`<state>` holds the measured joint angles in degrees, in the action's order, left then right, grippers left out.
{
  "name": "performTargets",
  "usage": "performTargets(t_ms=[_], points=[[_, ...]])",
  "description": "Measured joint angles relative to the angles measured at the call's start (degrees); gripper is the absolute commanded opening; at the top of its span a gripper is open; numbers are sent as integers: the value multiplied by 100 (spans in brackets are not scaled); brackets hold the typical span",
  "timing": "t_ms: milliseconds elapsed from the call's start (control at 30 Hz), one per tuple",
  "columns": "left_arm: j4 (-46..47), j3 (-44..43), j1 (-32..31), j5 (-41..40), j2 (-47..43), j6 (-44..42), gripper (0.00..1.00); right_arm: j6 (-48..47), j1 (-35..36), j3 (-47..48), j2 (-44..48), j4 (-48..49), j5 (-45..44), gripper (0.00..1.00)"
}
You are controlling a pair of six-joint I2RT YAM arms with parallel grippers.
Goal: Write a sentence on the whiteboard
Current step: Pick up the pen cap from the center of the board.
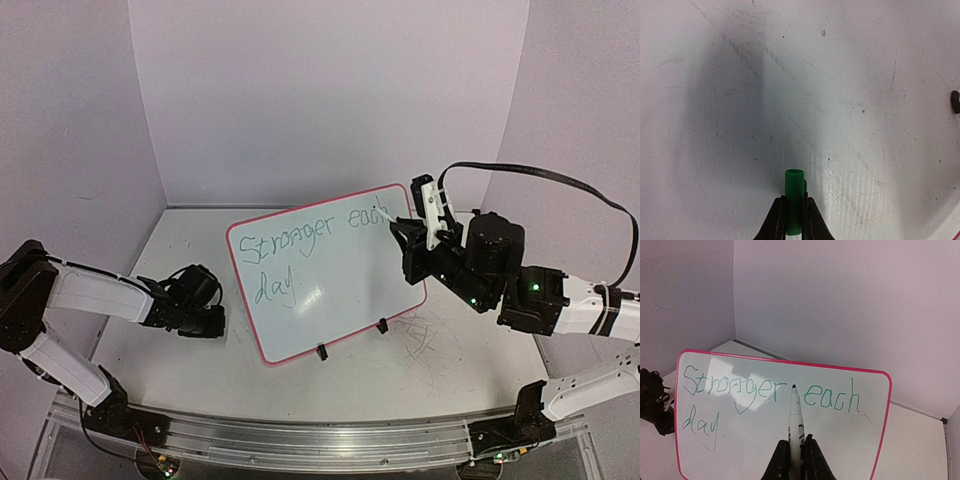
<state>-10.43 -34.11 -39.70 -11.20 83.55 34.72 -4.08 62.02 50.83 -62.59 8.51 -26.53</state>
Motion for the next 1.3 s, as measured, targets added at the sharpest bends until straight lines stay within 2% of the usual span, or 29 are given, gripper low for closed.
performTargets(t_ms=[233,600,867,1033,1167,1300], points=[[-89,-4,0,0,-324,37,3,2,0,-7,5,4,24,0],[-772,-171,0,-46,-1015,290,3,23,0,-7,-83,4,220,0],[-917,-431,-9,432,-120,140,3,103,0,-7,-183,4,377,0],[-1076,-431,-15,514,-65,125,3,114,0,-7,-183,4,389,0],[-1303,-440,-15,503,-429,198,3,114,0,-7,-183,4,396,0],[-1748,-569,-15,476,-1219,390,3,107,0,-5,-195,4,473,0]])
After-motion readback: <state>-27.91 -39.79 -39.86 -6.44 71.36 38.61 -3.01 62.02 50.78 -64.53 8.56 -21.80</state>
